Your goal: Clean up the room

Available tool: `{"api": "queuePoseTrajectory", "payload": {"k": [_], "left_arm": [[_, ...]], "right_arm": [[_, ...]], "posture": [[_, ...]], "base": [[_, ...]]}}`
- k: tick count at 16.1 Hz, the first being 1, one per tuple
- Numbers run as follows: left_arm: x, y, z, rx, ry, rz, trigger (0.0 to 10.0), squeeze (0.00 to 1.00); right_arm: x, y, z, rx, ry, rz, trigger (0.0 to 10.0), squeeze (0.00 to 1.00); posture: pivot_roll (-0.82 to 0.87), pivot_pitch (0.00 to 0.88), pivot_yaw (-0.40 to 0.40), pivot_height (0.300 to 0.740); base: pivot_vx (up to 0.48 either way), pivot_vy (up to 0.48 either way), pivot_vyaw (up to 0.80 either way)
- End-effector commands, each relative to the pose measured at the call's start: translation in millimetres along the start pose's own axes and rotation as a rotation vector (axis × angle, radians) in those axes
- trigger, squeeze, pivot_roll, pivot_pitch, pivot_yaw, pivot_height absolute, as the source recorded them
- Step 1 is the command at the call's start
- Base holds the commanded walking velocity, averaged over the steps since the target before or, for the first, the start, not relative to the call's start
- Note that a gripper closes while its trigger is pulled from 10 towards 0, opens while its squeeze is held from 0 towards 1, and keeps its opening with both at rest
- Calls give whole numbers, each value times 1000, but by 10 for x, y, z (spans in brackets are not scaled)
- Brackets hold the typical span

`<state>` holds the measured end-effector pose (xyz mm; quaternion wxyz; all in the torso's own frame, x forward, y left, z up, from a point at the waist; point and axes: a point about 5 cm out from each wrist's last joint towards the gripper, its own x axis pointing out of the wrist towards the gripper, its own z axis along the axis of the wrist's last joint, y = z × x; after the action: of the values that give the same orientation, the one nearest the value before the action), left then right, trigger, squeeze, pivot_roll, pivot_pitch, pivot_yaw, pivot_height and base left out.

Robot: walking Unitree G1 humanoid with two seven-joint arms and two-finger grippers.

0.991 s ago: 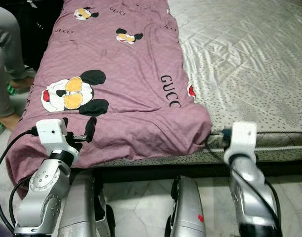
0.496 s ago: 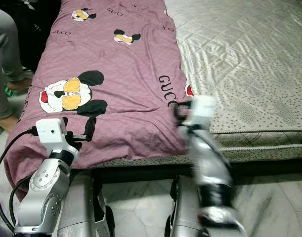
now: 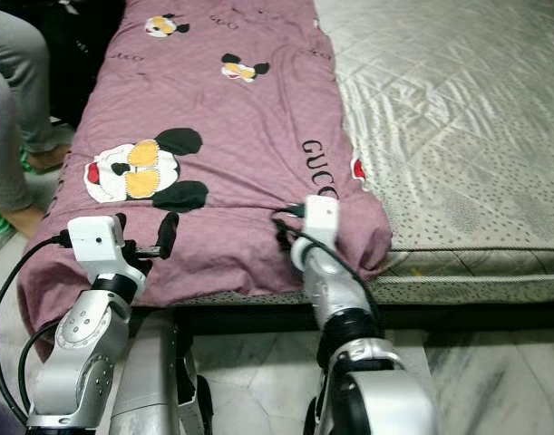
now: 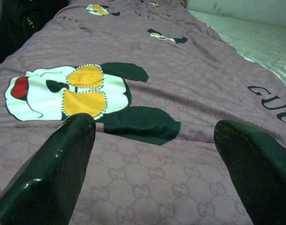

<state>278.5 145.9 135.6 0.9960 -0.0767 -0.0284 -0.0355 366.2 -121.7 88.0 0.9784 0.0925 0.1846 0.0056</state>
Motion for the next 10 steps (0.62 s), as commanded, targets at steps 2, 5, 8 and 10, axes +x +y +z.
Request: {"api": "queuePoseTrajectory", "payload": {"k": [2,5,8,10], "left_arm": [[-9,12,-3,9,3,-3,10000,0],[28,-14,0,7,2,-17,10000,0],[35,3,-32,1,2,-4,10000,0],[9,-9,-75,-5,7,1,10000,0]], "right_arm": [[-47,-450,-176,43,67,-198,10000,1000],[-108,-797,-157,52,19,-346,10000,1000],[-280,-1246,-152,12,-61,-497,10000,1000],[-371,-1389,-158,-15,-104,-547,10000,1000]], "posture": [[56,127,13,534],[44,118,20,534],[12,96,10,534],[-5,77,7,534]], "base": [[0,0,0],[0,0,0],[0,0,0],[0,0,0]]}}
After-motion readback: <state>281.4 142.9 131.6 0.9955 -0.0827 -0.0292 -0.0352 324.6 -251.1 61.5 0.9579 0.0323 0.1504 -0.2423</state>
